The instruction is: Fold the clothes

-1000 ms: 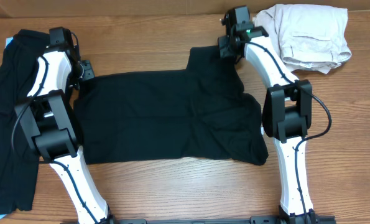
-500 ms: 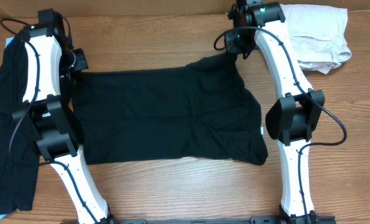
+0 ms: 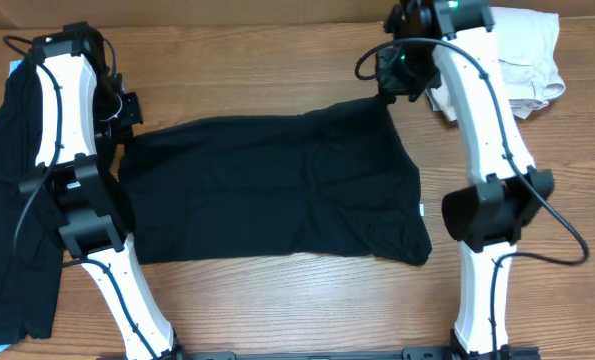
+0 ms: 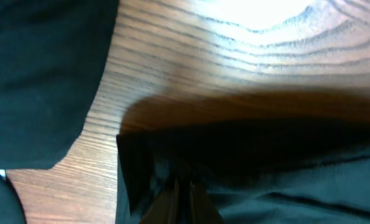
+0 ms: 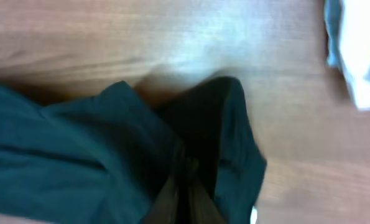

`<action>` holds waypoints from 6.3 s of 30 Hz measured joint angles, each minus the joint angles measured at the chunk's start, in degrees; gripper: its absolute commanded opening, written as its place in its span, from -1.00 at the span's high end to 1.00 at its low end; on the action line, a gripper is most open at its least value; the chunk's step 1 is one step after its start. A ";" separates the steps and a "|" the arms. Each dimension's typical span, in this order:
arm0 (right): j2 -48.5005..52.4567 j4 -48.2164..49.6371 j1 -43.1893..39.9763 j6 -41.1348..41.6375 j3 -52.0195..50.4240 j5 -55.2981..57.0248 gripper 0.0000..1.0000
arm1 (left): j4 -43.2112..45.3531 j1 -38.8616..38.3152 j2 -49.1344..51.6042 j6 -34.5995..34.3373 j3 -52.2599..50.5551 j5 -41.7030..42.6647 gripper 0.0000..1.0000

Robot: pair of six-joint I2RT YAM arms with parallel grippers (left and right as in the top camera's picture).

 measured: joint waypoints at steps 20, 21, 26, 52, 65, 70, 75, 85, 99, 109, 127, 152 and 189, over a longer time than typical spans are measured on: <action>-23.02 10.67 0.00 7.10 -38.84 1.01 0.92 | -7.91 0.02 -3.74 1.11 0.02 -2.84 0.91; -24.98 11.28 0.00 7.28 -42.40 0.94 0.92 | -8.24 0.02 -3.74 1.11 0.02 -2.95 0.92; -28.00 16.20 0.00 7.61 -54.73 0.92 0.92 | -8.74 0.00 -3.78 0.85 -0.61 -4.46 0.92; -27.85 20.76 -3.23 9.44 -71.52 -1.14 -0.34 | -0.90 0.02 -3.87 -2.25 -25.75 -9.46 -0.44; -28.22 17.99 -6.99 6.80 -66.88 -4.26 -0.53 | -2.91 0.02 -8.31 -2.21 -16.35 -8.13 -0.56; -34.64 17.38 -6.14 6.21 -63.06 -5.25 -0.74 | 1.03 0.00 -21.99 -2.25 -14.49 -4.63 -0.61; -46.88 17.99 -5.53 5.92 -61.35 -6.29 -0.79 | 1.38 0.00 -36.02 -2.67 -13.35 -1.92 -0.64; -55.25 17.25 -5.49 5.88 -61.42 -6.69 -0.86 | 5.92 0.00 -47.10 -4.57 -27.21 -1.07 -0.89; -53.86 21.20 -5.49 5.81 -67.04 -6.67 -0.91 | 36.02 0.57 -46.07 6.43 -60.39 -1.18 -1.00; -51.69 22.82 -5.49 5.31 -67.32 -6.69 -0.91 | 41.09 7.61 -40.96 10.67 -65.72 -1.29 -1.00; -48.06 23.26 -5.49 4.81 -67.36 -6.69 -0.92 | 40.57 9.07 -29.07 10.73 -65.16 0.85 -0.51; -45.38 25.57 -5.49 8.55 -67.38 -6.71 -0.82 | 19.80 8.57 -21.94 6.91 -49.20 4.39 0.92; -45.38 25.94 -5.49 8.70 -67.38 -5.97 -0.83 | 13.81 -34.18 -21.92 0.52 -33.79 5.31 0.78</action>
